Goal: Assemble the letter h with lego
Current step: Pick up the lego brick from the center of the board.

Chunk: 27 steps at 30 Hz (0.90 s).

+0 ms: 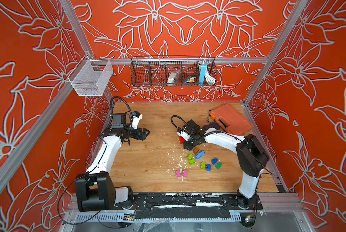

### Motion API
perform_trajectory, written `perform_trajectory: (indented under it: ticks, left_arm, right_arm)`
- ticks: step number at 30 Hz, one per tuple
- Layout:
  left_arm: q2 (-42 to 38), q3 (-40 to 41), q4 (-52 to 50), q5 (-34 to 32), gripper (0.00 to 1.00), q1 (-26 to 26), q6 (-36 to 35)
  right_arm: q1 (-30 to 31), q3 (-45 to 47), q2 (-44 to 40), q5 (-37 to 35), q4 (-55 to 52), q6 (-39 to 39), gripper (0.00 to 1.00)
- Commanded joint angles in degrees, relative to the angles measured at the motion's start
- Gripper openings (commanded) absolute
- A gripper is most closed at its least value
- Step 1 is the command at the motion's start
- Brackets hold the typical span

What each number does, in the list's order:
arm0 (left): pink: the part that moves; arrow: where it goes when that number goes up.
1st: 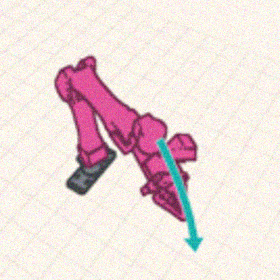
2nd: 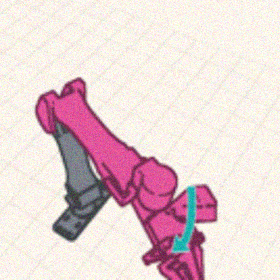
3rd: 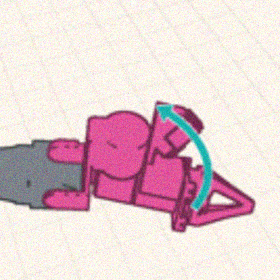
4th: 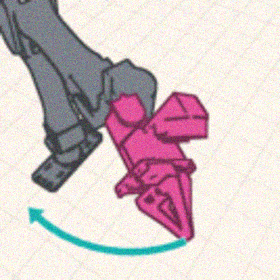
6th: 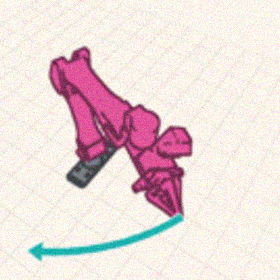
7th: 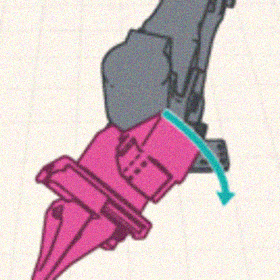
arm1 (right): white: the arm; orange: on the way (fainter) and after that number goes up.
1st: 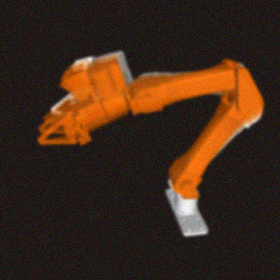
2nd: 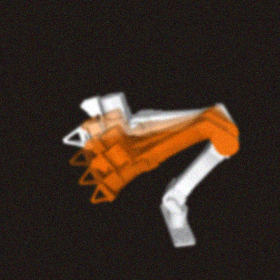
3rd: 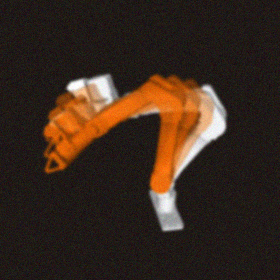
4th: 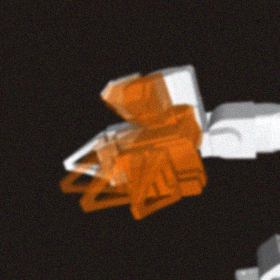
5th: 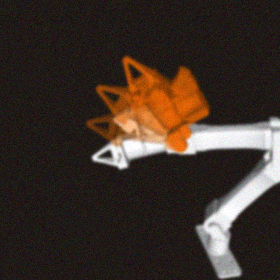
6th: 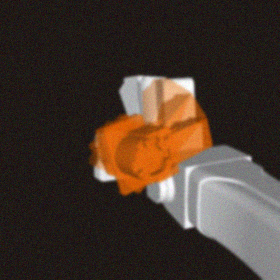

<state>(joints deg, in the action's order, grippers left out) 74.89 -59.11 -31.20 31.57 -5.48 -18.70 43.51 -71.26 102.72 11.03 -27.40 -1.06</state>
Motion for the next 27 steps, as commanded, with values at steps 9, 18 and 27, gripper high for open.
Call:
perform_trajectory:
  ticks: [9,18,27]
  left_arm:
    - [7.4,-7.4,-19.7,27.1,0.94,7.3,7.3]
    - [11.1,-6.6,-17.9,29.2,0.86,9.3,13.8]
    - [12.0,-5.7,-15.9,22.9,0.66,9.9,16.5]
  right_arm:
    - [10.1,13.7,-10.3,2.0,40.1,-8.4,0.28]
    - [12.2,10.0,-7.0,0.1,40.6,-10.0,0.29]
    - [13.2,6.8,-4.5,-1.5,40.2,-10.8,0.30]
